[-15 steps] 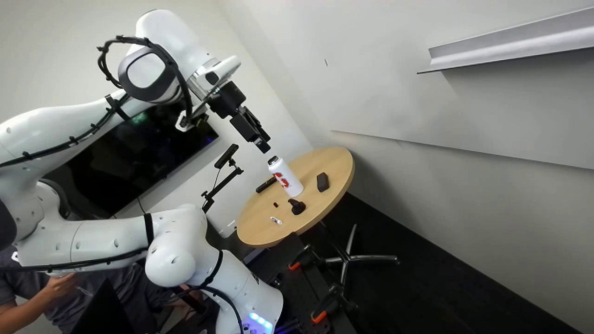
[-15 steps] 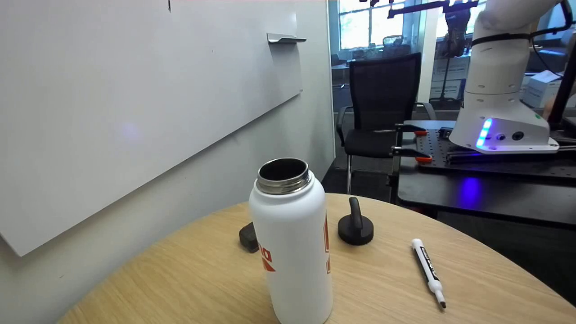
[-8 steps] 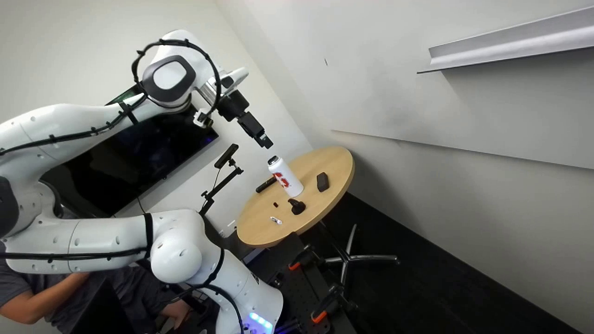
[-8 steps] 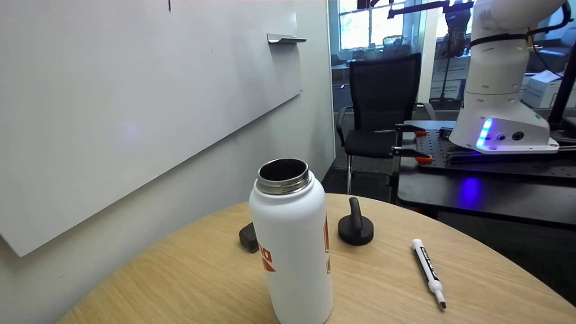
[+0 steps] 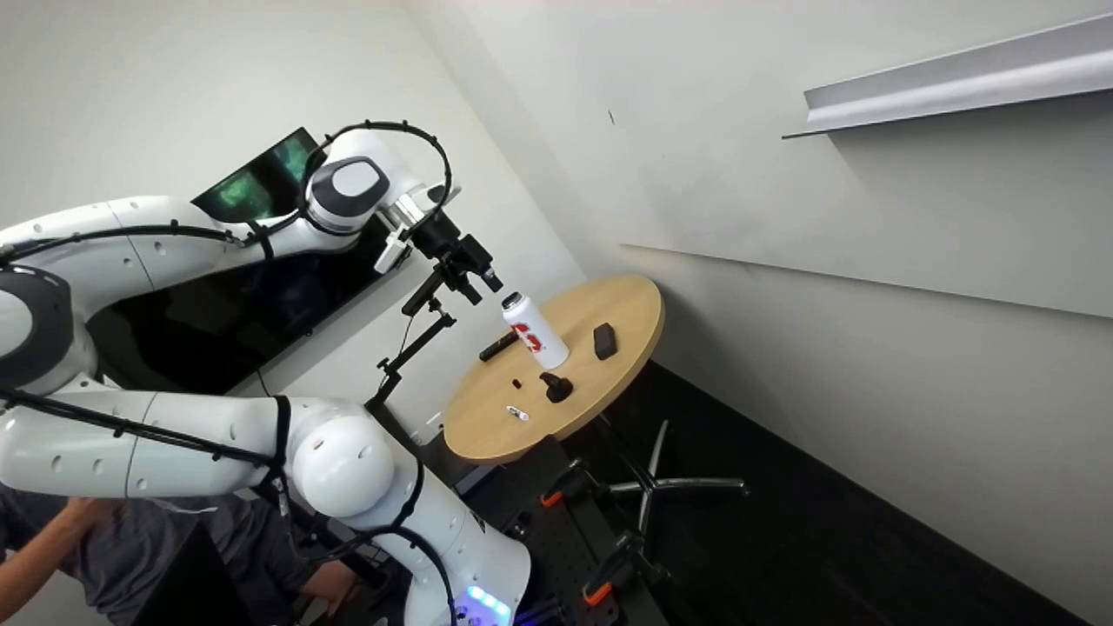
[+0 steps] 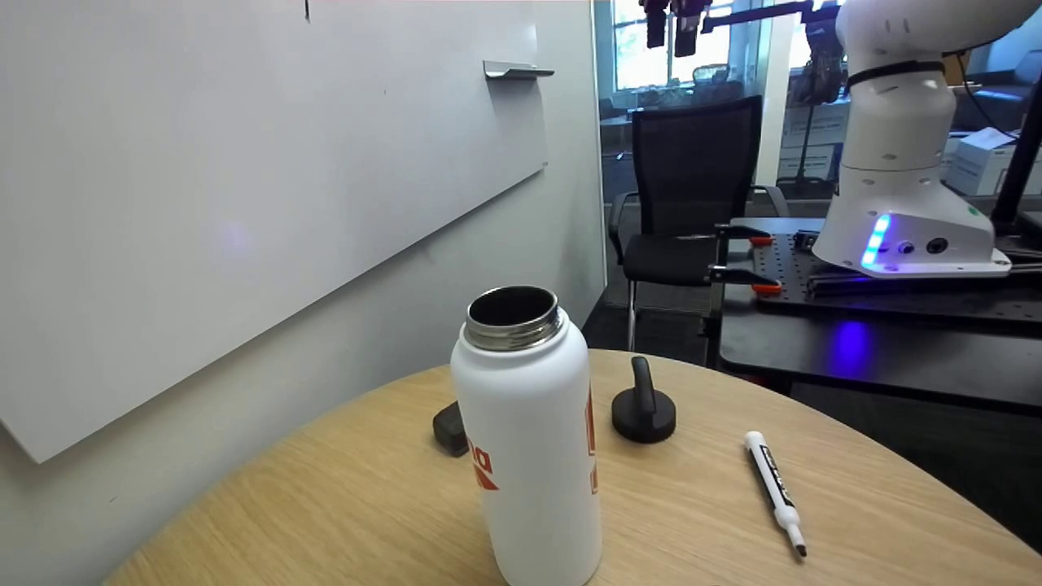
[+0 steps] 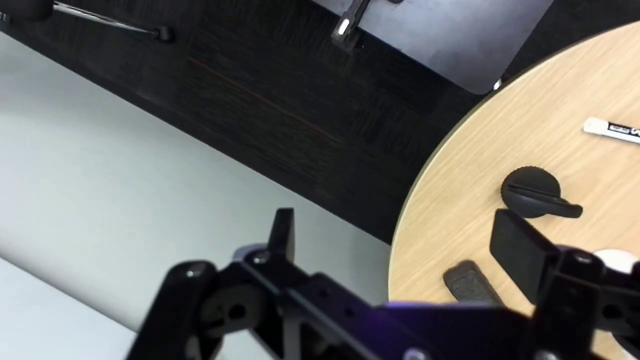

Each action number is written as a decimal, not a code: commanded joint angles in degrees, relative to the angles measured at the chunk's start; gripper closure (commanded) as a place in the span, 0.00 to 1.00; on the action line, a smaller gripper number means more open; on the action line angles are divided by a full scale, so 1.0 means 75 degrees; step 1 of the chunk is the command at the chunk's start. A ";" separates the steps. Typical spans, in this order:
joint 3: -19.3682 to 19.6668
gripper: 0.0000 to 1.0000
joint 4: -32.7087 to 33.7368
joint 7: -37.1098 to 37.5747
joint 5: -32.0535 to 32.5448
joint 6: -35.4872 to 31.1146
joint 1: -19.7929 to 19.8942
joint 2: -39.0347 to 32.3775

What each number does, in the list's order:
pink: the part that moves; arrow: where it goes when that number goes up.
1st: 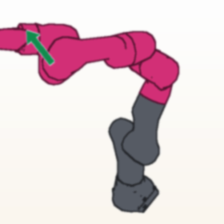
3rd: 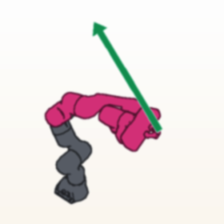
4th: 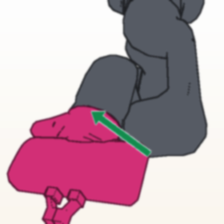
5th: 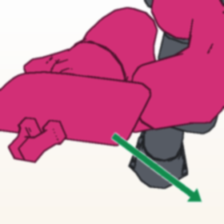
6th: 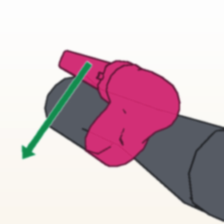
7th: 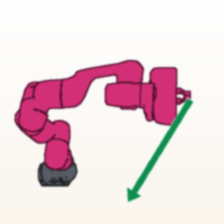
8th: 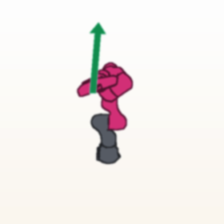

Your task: Pick up the duster from the table and put it on the duster holder

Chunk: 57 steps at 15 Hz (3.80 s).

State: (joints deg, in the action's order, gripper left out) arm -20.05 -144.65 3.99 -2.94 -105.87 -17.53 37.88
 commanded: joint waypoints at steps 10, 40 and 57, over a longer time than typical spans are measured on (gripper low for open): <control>-0.0443 0.00 -0.0568 -0.1359 0.0284 -0.1428 -0.1060 -0.0845; -0.0659 0.00 -0.0026 -0.3235 0.2289 -0.6973 -0.1220 -0.5318; 0.0264 0.00 0.3551 -0.2905 0.3076 -0.6633 -0.1344 -0.9246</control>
State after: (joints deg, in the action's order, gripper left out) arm -19.28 -122.51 -20.05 19.08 -157.93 -26.11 -28.26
